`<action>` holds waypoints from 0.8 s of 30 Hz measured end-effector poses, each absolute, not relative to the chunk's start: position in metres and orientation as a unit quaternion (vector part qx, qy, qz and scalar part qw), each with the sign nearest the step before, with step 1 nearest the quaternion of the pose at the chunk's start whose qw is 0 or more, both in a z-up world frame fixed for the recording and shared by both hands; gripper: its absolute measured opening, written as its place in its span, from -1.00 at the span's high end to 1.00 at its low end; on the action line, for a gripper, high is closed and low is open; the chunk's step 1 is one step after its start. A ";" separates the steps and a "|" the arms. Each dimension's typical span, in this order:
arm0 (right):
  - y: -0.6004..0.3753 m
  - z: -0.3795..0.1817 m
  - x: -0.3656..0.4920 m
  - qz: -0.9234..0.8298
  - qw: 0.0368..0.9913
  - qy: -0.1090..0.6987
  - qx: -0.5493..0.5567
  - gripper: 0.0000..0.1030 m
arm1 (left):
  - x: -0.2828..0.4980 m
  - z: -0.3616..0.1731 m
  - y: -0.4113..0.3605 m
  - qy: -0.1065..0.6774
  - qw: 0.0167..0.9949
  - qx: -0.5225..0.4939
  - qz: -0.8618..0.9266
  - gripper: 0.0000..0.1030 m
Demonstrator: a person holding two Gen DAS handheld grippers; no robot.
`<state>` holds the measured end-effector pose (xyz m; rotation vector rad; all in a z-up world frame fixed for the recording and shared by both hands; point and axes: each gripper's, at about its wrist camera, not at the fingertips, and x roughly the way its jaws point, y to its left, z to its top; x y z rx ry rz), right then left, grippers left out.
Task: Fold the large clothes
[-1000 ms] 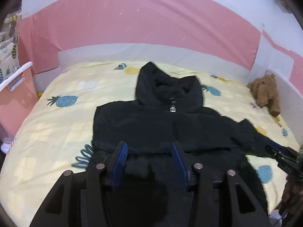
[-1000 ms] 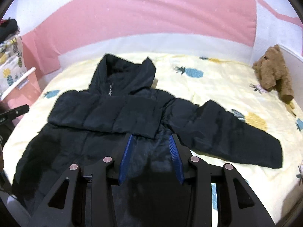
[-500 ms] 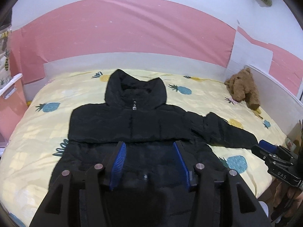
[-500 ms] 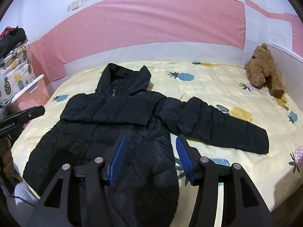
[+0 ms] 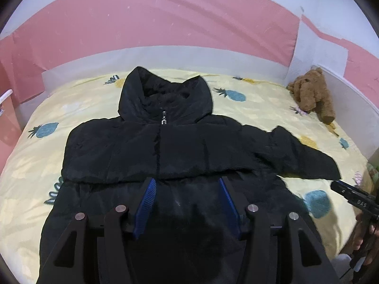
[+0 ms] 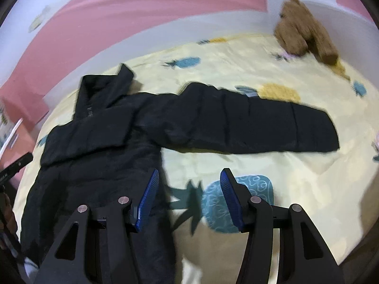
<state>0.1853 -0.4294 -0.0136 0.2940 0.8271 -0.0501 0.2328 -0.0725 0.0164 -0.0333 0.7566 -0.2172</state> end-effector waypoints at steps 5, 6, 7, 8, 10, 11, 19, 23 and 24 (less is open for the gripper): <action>-0.477 -0.055 0.212 -0.059 0.878 0.424 0.214 -0.24 | 0.285 -0.016 -0.070 0.383 0.919 -0.006 -0.093 -0.05; -0.487 -0.065 0.217 -0.068 0.872 0.428 0.229 -0.25 | 0.295 -0.022 -0.069 0.386 0.918 -0.004 -0.090 -0.05; -0.495 -0.072 0.221 -0.076 0.866 0.432 0.241 -0.25 | 0.309 -0.032 -0.069 0.393 0.916 -0.002 -0.085 -0.05; -0.504 -0.080 0.225 -0.086 0.859 0.436 0.255 -0.25 | 0.320 -0.039 -0.069 0.399 0.913 -0.002 -0.082 -0.05; -0.523 -0.094 0.233 -0.098 0.847 0.435 0.289 -0.25 | 0.342 -0.054 -0.069 0.408 0.910 -0.003 -0.078 -0.05; -0.530 -0.097 0.236 -0.098 0.846 0.428 0.304 -0.25 | 0.348 -0.059 -0.069 0.410 0.909 -0.003 -0.077 -0.05; -0.562 -0.102 0.260 -0.129 0.847 0.373 0.355 -0.25 | 0.372 -0.080 -0.084 0.401 0.911 -0.003 -0.094 -0.06; -0.568 -0.100 0.268 -0.161 0.843 0.375 0.351 0.52 | 0.374 -0.080 -0.087 0.403 0.910 -0.005 -0.102 -0.06; -0.570 -0.100 0.270 -0.159 0.841 0.375 0.355 0.68 | 0.374 -0.079 -0.087 0.404 0.909 -0.006 -0.103 -0.06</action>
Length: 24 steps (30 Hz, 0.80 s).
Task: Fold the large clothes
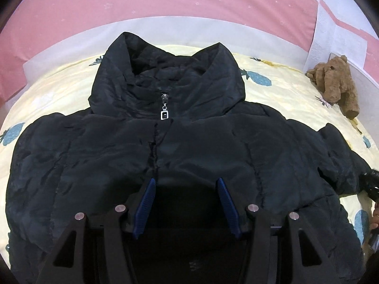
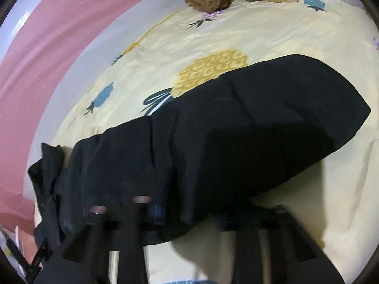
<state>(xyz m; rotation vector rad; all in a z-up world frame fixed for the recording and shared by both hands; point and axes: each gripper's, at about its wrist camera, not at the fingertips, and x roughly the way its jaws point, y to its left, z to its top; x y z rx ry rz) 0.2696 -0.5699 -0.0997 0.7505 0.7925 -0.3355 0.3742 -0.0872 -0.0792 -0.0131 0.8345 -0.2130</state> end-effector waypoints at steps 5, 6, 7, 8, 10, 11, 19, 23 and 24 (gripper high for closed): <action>-0.561 -0.061 0.261 -0.150 0.862 0.344 0.340 0.79 | 0.367 -0.063 -0.082 0.407 0.906 -0.022 -0.111 -0.06; -0.559 -0.053 0.259 -0.148 0.866 0.338 0.337 0.80 | 0.364 -0.060 -0.081 0.406 0.907 -0.022 -0.110 -0.06; -0.556 -0.040 0.257 -0.144 0.873 0.328 0.331 0.80 | 0.362 -0.056 -0.080 0.404 0.908 -0.022 -0.110 -0.06; -0.551 -0.024 0.255 -0.138 0.880 0.316 0.326 0.80 | 0.357 -0.050 -0.077 0.401 0.909 -0.021 -0.110 -0.06; -0.541 0.004 0.252 -0.124 0.893 0.297 0.315 0.80 | 0.352 -0.042 -0.074 0.398 0.911 -0.018 -0.108 -0.06; -0.534 0.016 0.253 -0.116 0.898 0.289 0.309 0.81 | 0.347 -0.036 -0.070 0.395 0.912 -0.018 -0.106 -0.06; -0.437 0.102 0.278 -0.015 0.935 0.258 0.242 0.81 | 0.325 -0.002 -0.034 0.374 0.923 -0.028 -0.090 -0.06; -0.375 0.122 0.297 0.038 0.941 0.265 0.206 0.81 | 0.316 0.007 -0.007 0.365 0.927 -0.037 -0.074 -0.06; -0.361 0.123 0.301 0.050 0.942 0.269 0.197 0.81 | 0.314 0.008 -0.001 0.364 0.928 -0.041 -0.071 -0.06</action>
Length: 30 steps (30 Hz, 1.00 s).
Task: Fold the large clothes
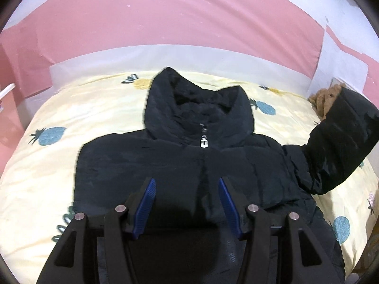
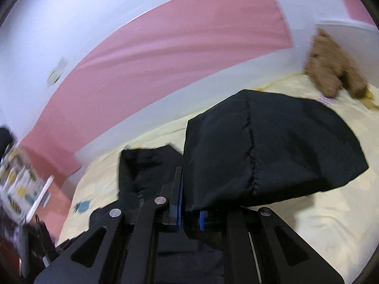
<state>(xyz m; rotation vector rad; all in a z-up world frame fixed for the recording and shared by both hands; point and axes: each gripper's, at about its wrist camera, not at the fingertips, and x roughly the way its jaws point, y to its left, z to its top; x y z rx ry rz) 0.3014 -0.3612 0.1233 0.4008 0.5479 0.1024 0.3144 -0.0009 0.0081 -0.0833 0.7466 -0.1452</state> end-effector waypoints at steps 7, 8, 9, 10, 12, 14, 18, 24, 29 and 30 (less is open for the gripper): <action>-0.264 0.087 0.333 0.118 0.926 0.325 0.153 0.81 | 0.306 0.004 0.047 0.362 0.928 -0.069 -0.044 -0.06; -0.250 0.074 0.338 0.125 0.921 0.338 0.148 0.81 | 0.305 0.002 0.055 0.362 0.928 -0.074 -0.040 -0.06; -0.238 0.061 0.346 0.131 0.916 0.350 0.143 0.81 | 0.304 0.000 0.063 0.362 0.928 -0.079 -0.035 -0.06; -0.227 0.048 0.351 0.136 0.911 0.363 0.139 0.81 | 0.303 -0.001 0.068 0.363 0.928 -0.083 -0.032 -0.06; -0.206 0.023 0.361 0.140 0.901 0.389 0.128 0.80 | 0.303 -0.006 0.082 0.365 0.926 -0.091 -0.024 -0.06; -0.191 -0.001 0.367 0.143 0.893 0.411 0.117 0.79 | 0.302 -0.011 0.092 0.367 0.925 -0.098 -0.017 -0.06; -0.172 -0.039 0.375 0.157 0.880 0.438 0.100 0.63 | 0.302 -0.018 0.104 0.370 0.923 -0.107 -0.013 -0.06; -0.155 -0.050 0.375 0.197 0.874 0.437 0.082 -0.18 | 0.301 -0.019 0.111 0.365 0.923 -0.123 -0.013 -0.06; -0.148 -0.031 0.363 0.217 0.878 0.421 0.065 -0.23 | 0.296 -0.005 0.110 0.354 0.926 -0.128 -0.018 -0.06; -0.146 -0.025 0.359 0.221 0.880 0.416 0.058 -0.24 | 0.295 -0.002 0.110 0.352 0.927 -0.128 -0.019 -0.06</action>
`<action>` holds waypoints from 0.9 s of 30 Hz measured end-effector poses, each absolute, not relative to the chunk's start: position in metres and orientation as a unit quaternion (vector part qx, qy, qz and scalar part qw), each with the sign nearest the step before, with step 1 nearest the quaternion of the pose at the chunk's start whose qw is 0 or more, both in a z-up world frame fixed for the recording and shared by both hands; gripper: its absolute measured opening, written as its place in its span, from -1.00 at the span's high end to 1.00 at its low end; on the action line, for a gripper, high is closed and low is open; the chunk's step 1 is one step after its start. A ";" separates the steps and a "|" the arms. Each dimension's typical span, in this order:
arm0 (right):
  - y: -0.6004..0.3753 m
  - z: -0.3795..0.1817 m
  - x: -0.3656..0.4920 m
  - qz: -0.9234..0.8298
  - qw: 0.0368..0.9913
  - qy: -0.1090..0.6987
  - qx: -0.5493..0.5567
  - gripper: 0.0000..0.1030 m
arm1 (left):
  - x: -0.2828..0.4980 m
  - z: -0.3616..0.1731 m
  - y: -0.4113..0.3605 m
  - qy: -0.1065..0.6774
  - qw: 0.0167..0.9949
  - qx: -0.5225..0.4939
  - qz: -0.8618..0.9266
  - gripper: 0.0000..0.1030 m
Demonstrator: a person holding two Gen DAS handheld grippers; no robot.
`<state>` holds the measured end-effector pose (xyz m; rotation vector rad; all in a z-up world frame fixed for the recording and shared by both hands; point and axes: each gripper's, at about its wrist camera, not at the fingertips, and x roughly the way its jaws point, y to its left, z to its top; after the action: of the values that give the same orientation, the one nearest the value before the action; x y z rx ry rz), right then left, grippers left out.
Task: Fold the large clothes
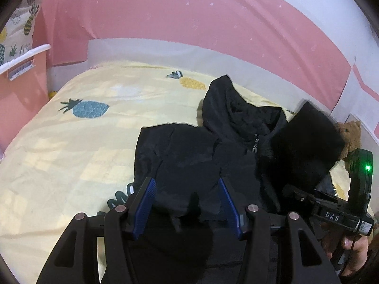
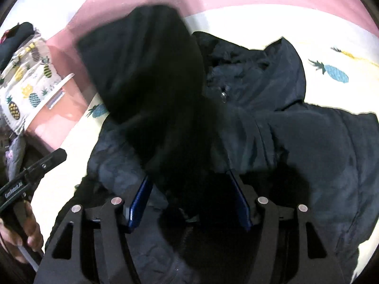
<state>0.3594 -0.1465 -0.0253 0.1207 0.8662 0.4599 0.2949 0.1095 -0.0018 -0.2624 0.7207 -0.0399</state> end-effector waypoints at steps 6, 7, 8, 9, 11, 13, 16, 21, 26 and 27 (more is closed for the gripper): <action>-0.148 0.000 0.342 0.238 0.892 0.384 0.023 -0.36 | 0.294 0.020 0.098 0.335 0.933 -0.128 -0.029 -0.06; -0.156 0.002 0.341 0.234 0.895 0.379 0.029 -0.36 | 0.296 0.022 0.093 0.335 0.933 -0.125 -0.033 -0.07; -0.162 0.003 0.341 0.228 0.897 0.377 0.034 -0.36 | 0.299 0.022 0.089 0.336 0.933 -0.122 -0.036 -0.08; -0.172 0.004 0.341 0.220 0.900 0.375 0.038 -0.35 | 0.302 0.021 0.085 0.338 0.933 -0.119 -0.038 -0.08; -0.197 0.002 0.342 0.191 0.907 0.374 0.044 -0.35 | 0.310 0.017 0.075 0.344 0.931 -0.115 -0.048 -0.08; -0.226 -0.002 0.344 0.160 0.911 0.376 0.051 -0.35 | 0.325 0.008 0.060 0.356 0.926 -0.112 -0.063 -0.08; -0.263 -0.009 0.347 0.109 0.917 0.379 0.056 -0.28 | 0.343 -0.007 0.042 0.371 0.919 -0.106 -0.081 -0.08; -0.307 -0.040 0.360 0.053 0.911 0.401 0.085 0.23 | 0.375 -0.046 0.015 0.397 0.913 -0.053 -0.075 -0.02; -0.300 -0.073 0.375 0.068 0.900 0.422 0.086 0.24 | 0.390 -0.078 0.022 0.412 0.907 -0.063 -0.064 -0.02; -0.298 -0.074 0.377 0.066 0.900 0.424 0.081 0.24 | 0.390 -0.079 0.020 0.412 0.907 -0.056 -0.062 -0.02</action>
<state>0.3769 -0.2979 -0.0743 0.1669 0.8769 0.1376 0.3898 0.0205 -0.0786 -0.1157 0.8503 -0.1275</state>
